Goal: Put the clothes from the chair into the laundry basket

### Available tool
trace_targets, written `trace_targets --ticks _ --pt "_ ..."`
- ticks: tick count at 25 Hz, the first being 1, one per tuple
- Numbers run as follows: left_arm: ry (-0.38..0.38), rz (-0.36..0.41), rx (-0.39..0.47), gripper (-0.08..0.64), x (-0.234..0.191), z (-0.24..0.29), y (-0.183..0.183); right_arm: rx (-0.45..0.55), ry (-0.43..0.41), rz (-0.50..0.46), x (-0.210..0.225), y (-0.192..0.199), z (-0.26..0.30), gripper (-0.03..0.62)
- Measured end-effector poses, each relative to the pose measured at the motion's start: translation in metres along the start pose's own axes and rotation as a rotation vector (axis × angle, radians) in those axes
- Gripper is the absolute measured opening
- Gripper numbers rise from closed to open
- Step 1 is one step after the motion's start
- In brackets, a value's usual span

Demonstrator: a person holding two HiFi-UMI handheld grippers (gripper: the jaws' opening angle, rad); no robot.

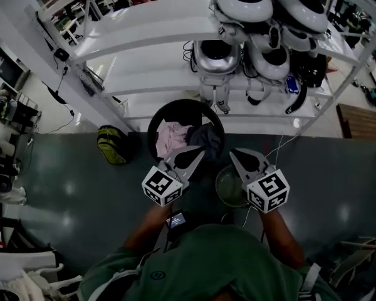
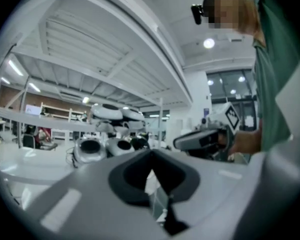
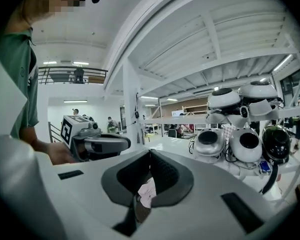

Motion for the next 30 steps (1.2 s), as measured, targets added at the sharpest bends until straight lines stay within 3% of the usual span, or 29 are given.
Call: trace_targets --ticks 6,12,20,24,30 --pt "-0.073 0.005 0.021 0.005 -0.010 0.034 -0.017 -0.001 -0.035 -0.017 0.057 -0.003 0.012 0.005" --pt "-0.108 -0.051 -0.008 0.005 -0.048 0.051 0.009 -0.030 -0.044 0.019 0.080 0.011 0.053 0.005" --pt "-0.088 -0.105 -0.021 0.006 -0.127 0.085 0.041 -0.064 -0.026 0.065 0.102 0.017 0.132 0.005" --pt "-0.113 -0.154 -0.036 0.006 -0.173 0.091 0.070 -0.093 -0.041 0.092 0.110 0.024 0.189 0.005" --pt "-0.216 -0.251 -0.096 0.006 -0.244 0.091 0.146 -0.122 -0.086 0.108 0.119 0.049 0.290 0.006"
Point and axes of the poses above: the fingertips, and each gripper's own axes: z forward along the fingers, x to its right, y out of its underside, the point moved 8 cm from there along -z, backward along the fingers, and after that the axes turned 12 degrees about -x, right-handed, at the moved point
